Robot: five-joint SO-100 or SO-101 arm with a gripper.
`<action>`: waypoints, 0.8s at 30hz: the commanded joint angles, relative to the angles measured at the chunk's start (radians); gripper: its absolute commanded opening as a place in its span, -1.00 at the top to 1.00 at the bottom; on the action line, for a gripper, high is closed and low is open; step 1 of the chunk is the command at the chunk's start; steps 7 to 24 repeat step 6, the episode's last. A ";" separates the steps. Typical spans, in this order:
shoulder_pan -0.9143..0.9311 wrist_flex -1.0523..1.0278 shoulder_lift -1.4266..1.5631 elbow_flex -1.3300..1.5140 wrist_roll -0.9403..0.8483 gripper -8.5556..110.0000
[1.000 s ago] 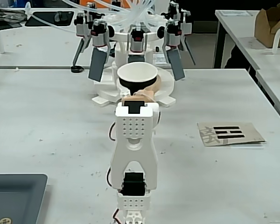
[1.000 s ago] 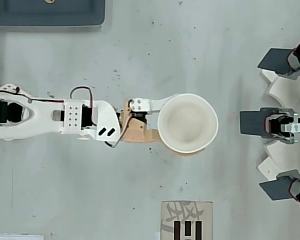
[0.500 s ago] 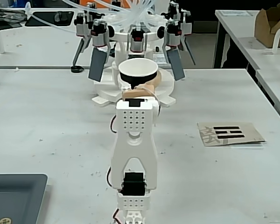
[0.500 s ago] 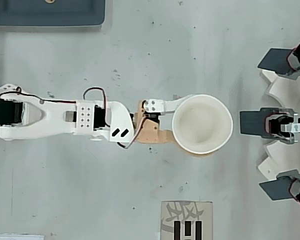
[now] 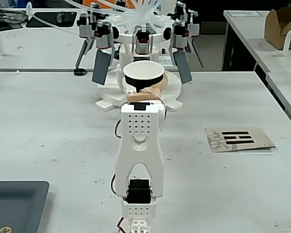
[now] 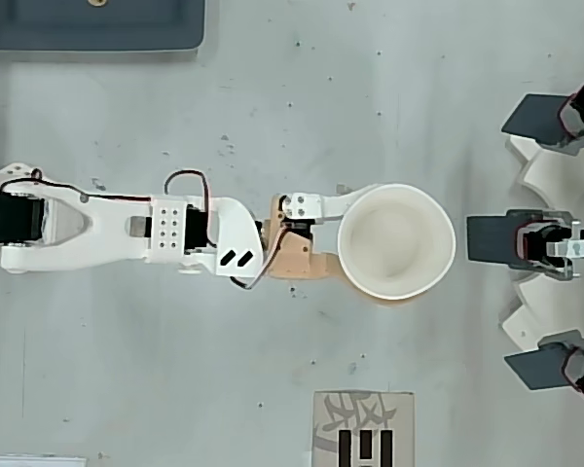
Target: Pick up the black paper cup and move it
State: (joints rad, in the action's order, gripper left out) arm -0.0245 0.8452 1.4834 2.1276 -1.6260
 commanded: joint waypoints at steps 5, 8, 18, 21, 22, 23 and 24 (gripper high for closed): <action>0.009 -0.002 0.015 -0.058 0.002 0.62; 0.009 -0.002 0.017 -0.058 0.002 0.62; 0.009 -0.002 0.017 -0.058 0.002 0.62; 0.009 -0.002 0.017 -0.058 0.002 0.62; 0.009 -0.002 0.017 -0.058 0.002 0.62; 0.009 -0.002 0.017 -0.058 0.002 0.62; 0.009 -0.002 0.017 -0.058 0.002 0.62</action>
